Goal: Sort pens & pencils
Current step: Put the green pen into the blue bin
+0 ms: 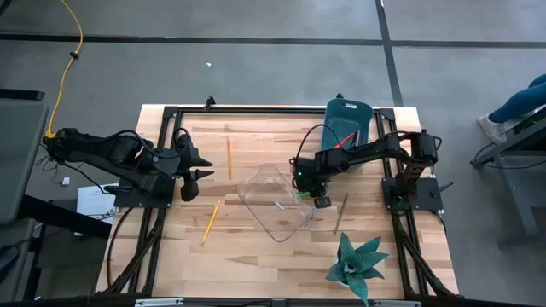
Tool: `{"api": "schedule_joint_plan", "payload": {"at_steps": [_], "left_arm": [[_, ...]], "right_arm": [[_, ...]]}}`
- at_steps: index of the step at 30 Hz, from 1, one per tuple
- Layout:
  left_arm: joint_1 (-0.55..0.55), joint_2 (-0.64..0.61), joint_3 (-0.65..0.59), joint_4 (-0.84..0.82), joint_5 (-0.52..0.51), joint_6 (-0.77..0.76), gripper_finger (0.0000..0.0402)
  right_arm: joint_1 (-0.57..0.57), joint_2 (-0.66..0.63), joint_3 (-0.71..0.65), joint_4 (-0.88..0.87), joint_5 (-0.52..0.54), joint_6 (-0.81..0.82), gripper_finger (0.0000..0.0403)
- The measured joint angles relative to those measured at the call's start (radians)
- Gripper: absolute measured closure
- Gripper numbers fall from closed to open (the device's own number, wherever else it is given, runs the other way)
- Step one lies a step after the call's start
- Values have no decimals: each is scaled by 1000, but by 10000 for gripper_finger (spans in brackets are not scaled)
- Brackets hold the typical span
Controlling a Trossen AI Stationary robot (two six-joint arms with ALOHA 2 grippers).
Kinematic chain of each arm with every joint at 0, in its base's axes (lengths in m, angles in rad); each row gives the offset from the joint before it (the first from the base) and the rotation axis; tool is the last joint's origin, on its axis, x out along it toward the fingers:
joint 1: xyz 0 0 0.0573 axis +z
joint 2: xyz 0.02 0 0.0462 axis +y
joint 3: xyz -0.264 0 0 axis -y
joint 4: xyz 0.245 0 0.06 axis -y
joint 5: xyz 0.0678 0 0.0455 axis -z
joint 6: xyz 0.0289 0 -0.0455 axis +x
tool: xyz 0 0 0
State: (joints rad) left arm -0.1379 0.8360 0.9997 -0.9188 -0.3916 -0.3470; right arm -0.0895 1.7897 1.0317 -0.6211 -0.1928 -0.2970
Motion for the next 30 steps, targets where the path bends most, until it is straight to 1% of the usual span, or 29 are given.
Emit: {"api": "schedule_joint_plan", "payload": {"at_steps": [6,17,30], "left_arm": [[0,0,0,0,0,0,300],[0,0,0,0,0,-2,300],[0,0,0,0,-1,-2,300]], "right_arm": [[0,0,0,1,7,-1,327],[0,-1,0,1,9,0,371],[0,-2,0,1,10,1,374]]}}
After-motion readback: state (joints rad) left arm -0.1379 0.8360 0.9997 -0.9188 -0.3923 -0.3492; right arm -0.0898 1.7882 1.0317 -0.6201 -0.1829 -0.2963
